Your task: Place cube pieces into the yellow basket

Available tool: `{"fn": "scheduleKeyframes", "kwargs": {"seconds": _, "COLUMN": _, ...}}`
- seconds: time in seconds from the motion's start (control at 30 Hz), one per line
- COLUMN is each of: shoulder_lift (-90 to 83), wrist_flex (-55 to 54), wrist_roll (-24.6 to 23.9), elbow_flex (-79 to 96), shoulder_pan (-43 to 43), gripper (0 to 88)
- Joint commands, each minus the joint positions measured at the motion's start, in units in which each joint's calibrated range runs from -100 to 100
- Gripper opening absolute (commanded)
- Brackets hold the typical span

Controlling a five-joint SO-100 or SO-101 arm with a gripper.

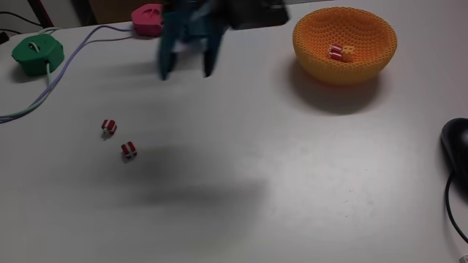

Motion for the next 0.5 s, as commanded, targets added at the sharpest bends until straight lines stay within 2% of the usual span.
{"fn": "scheduleKeyframes", "kwargs": {"seconds": 0.0, "shoulder_lift": 6.52, "wrist_flex": -10.07, "wrist_roll": -0.24, "elbow_flex": -0.28, "shoulder_pan": 14.10, "gripper": 32.9}}
{"fn": "scheduleKeyframes", "kwargs": {"seconds": 0.17, "shoulder_lift": 16.75, "wrist_flex": -15.46, "wrist_roll": -1.17, "elbow_flex": 0.10, "shoulder_pan": 15.87, "gripper": 32.7}}
{"fn": "scheduleKeyframes", "kwargs": {"seconds": 0.47, "shoulder_lift": 26.50, "wrist_flex": -30.92, "wrist_roll": -1.90, "elbow_flex": 7.32, "shoulder_pan": 13.17, "gripper": 31.7}}
